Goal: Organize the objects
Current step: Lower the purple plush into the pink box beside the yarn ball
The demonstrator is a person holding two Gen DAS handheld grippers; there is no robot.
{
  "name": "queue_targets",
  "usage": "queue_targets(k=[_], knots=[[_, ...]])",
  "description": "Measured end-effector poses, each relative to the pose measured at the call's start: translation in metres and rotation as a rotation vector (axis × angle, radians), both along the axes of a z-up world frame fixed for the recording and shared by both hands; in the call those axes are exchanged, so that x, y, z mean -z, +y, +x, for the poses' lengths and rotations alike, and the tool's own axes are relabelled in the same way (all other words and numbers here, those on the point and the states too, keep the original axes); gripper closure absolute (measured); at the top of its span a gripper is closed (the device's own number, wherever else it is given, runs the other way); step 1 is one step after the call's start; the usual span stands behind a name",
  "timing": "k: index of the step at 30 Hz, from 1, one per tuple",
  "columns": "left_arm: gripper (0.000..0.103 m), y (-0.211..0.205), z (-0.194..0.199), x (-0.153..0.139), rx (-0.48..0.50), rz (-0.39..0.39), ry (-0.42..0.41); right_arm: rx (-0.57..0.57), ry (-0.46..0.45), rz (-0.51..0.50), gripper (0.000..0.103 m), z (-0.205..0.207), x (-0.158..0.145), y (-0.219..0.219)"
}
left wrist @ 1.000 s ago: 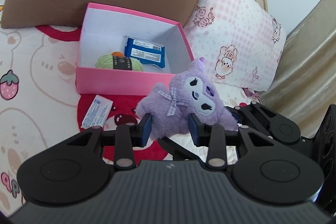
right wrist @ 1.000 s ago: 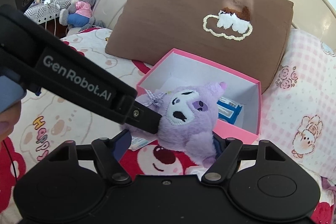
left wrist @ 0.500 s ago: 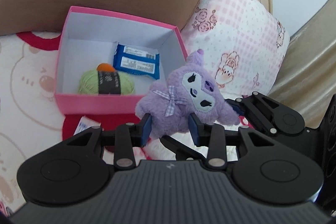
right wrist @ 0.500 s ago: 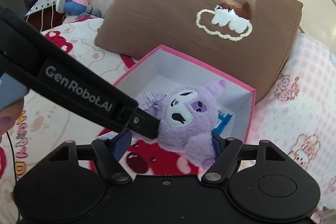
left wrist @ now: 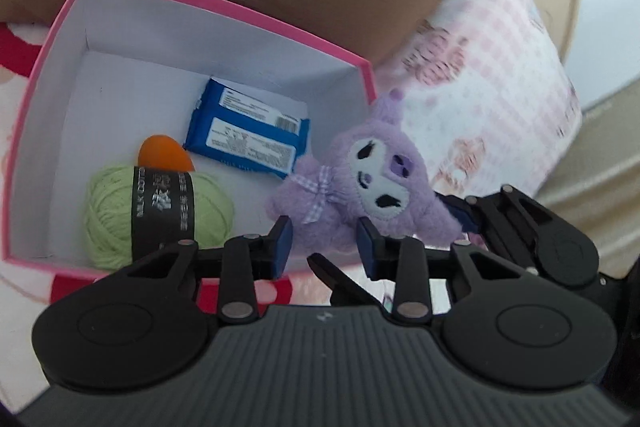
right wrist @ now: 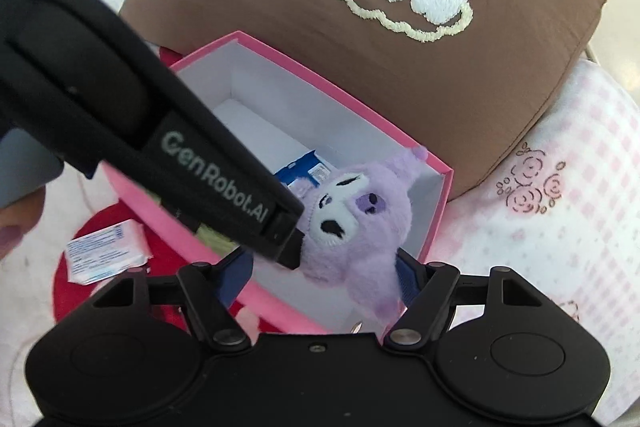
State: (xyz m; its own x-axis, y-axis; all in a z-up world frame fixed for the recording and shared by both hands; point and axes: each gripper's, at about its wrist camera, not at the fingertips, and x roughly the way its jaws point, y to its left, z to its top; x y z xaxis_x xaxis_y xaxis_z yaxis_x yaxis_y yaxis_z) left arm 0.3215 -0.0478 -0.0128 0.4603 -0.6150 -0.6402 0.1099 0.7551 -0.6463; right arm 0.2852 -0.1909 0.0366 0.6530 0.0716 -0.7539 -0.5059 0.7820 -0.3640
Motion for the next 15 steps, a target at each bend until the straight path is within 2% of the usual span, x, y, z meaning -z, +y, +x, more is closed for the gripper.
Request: queue_targets(k=[4,8,12,15], knots=[[0.074,-0.010,0.015,0.014,0.024,0.004,0.057,-0.005,0.025,0.052,0.027,0.017,0.006,-0.005],[0.075,-0.018,0.021,0.018,0.015,0.088,0.034,0.013,0.066,0.110,0.030,0.030,0.017,-0.008],[0.073,-0.014,0.025,0.021,0.013,0.103,0.040,0.014,0.081,0.171,0.030,0.033,0.022,-0.013],[0.072,-0.013,0.028,0.020,0.013,0.138,0.036,0.012,0.099,0.252,0.030,0.039,0.026,-0.019]])
